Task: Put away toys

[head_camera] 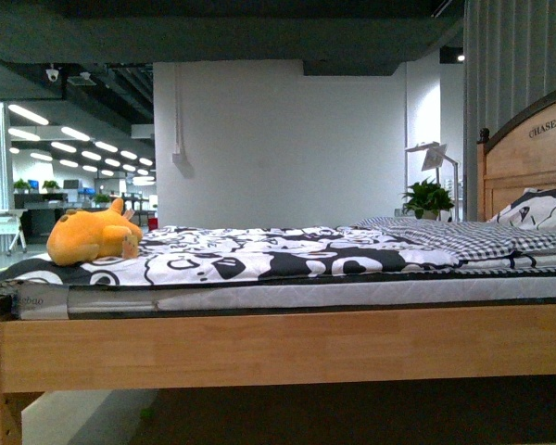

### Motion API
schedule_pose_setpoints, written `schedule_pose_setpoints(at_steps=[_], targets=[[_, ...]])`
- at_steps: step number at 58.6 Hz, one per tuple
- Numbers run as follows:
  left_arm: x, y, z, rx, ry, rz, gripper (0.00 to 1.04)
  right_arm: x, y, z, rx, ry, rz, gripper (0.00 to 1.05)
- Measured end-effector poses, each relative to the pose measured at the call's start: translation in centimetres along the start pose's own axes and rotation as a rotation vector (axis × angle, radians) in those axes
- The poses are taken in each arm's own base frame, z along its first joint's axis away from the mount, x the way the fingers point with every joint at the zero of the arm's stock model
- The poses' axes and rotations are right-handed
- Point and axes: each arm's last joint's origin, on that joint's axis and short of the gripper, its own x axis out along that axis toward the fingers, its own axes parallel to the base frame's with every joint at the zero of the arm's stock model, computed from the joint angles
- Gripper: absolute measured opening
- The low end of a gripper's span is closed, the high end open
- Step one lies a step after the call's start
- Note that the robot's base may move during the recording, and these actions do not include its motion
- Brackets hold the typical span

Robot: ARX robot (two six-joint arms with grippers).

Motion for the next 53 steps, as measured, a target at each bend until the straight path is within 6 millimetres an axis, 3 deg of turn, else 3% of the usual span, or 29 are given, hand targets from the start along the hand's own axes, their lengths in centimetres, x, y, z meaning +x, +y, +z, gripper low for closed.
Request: schedule_pose_setpoints(at_steps=[53], targets=[[0.0, 0.0, 0.0, 0.0, 0.0, 0.0, 0.99, 0.0, 0.0, 0.0, 0.0, 0.0, 0.0, 1.04]])
